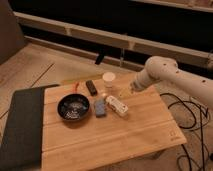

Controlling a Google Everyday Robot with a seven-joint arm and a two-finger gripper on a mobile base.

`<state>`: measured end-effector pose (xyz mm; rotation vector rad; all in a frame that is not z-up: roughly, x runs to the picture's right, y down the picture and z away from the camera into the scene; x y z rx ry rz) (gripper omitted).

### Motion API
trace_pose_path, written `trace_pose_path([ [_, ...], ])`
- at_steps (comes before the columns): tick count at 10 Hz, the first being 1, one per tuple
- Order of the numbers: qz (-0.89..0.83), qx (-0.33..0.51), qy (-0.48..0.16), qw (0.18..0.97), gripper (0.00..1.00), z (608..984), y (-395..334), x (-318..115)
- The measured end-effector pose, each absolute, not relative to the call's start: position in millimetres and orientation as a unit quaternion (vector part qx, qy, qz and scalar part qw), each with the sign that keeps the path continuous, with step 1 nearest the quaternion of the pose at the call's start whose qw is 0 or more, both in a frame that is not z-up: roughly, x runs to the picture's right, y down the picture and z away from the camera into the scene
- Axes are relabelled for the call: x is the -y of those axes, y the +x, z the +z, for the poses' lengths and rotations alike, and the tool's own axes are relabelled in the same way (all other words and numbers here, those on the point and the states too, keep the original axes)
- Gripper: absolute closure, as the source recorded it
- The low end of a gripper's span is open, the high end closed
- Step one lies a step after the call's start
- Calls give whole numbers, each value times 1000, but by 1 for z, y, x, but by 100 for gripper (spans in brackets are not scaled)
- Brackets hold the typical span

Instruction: Place the bottle in the ceramic bowl

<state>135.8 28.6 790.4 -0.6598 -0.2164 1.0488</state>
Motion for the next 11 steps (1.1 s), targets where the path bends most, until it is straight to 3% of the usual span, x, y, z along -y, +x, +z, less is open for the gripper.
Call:
trace_pose_path([
  [5,361,23,-383,850,35,830,126,-71],
  [11,297,-73,-451,839,35,874,115,-109],
])
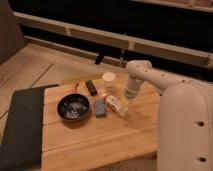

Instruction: Place the bottle in the ceramic bowl

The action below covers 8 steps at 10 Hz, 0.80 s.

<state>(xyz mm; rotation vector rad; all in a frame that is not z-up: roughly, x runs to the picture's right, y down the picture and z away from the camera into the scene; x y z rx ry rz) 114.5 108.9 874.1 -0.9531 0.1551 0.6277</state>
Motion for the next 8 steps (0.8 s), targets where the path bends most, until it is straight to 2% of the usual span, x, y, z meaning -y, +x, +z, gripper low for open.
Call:
trace_pose_path([
  [4,280,-76,-472,832,36,900,85,-116],
  [6,280,-73,-476,831,53,904,81,-118],
  [8,286,-69,-474,830,75,905,85,-116],
])
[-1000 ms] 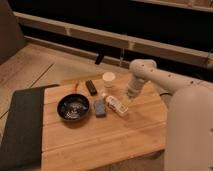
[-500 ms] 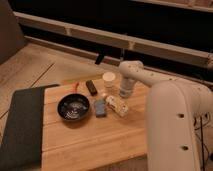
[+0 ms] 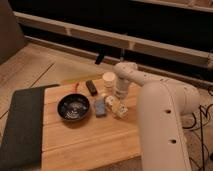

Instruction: Place the bottle in the ceramic bowl

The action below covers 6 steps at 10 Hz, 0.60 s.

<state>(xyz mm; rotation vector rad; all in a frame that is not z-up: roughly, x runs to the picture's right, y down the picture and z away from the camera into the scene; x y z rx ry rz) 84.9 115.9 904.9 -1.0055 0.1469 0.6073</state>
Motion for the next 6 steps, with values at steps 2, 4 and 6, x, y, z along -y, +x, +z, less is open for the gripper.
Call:
trace_pose_path([
  [2,298,-65,-463,833,92,901,90,-106],
  [4,321,-60,-417,848,100,881,101,-64],
  [6,321,-53,-362,874,100,853,97,-22],
])
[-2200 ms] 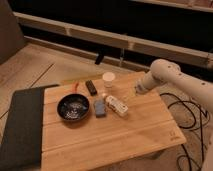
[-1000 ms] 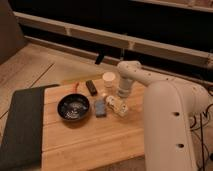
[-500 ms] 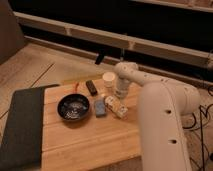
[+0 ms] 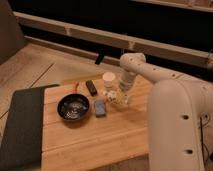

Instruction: Place the bottle in the ceramic bowl

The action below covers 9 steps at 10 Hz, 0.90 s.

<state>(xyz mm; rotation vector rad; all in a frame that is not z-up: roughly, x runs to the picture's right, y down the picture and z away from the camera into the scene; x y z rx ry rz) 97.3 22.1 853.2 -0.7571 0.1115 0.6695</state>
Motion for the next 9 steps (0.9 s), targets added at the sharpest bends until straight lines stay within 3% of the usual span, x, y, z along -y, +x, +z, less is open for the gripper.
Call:
trace_pose_path([
  [3,283,-14,-326,902,100,818,43,6],
  [9,168,52,-360,916,100,823,-85,-37],
])
